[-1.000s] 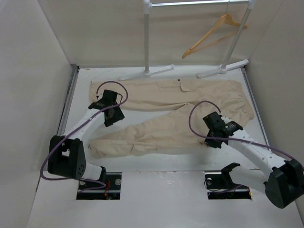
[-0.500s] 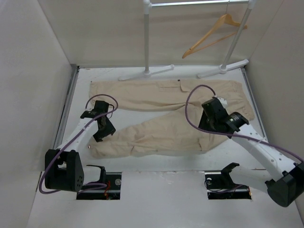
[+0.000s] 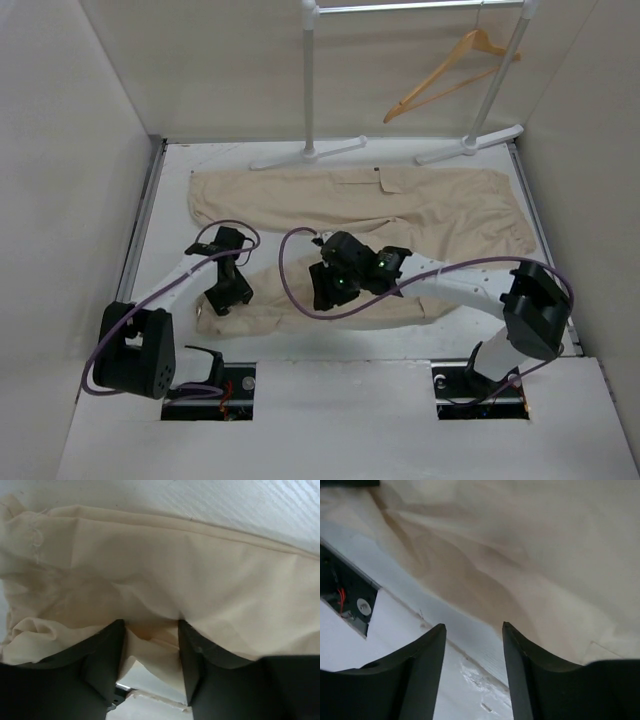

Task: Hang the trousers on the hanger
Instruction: Flatten out the trousers at the center of the board.

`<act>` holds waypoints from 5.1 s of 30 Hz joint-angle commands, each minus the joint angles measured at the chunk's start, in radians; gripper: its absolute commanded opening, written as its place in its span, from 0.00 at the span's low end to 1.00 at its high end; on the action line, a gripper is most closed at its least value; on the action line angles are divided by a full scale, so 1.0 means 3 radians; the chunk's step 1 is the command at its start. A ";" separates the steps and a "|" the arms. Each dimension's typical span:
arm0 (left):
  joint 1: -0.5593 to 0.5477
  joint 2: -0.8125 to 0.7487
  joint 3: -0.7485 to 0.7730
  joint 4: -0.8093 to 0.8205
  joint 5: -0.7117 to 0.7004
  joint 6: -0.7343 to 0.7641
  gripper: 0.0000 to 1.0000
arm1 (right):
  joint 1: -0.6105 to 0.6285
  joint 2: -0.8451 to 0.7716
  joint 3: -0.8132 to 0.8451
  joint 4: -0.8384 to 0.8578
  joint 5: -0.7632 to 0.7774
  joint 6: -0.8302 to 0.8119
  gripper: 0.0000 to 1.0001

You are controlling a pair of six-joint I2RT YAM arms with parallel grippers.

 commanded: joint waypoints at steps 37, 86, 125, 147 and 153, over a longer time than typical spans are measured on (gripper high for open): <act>0.0611 0.0560 0.0224 0.0470 -0.0368 0.0047 0.37 | 0.0343 -0.0002 -0.0686 0.0656 -0.0340 0.0049 0.20; 0.1113 0.1031 0.0474 0.0833 -0.0573 -0.0050 0.08 | -0.0296 -0.1720 -0.1581 0.0641 -0.0135 0.0422 0.76; 0.1133 0.1443 0.1914 0.0828 -0.0476 -0.0055 0.06 | -0.0556 -0.1536 -0.1587 0.0748 -0.0191 0.0540 0.55; 0.1327 0.0023 0.0347 0.0495 -0.0579 -0.0397 0.45 | -0.0940 -0.2129 -0.1668 0.0447 0.0208 0.0754 0.19; 0.1455 0.0206 0.0075 0.0822 -0.0343 -0.0479 0.43 | -0.1522 -0.2625 -0.1730 0.0268 0.0213 0.0836 0.42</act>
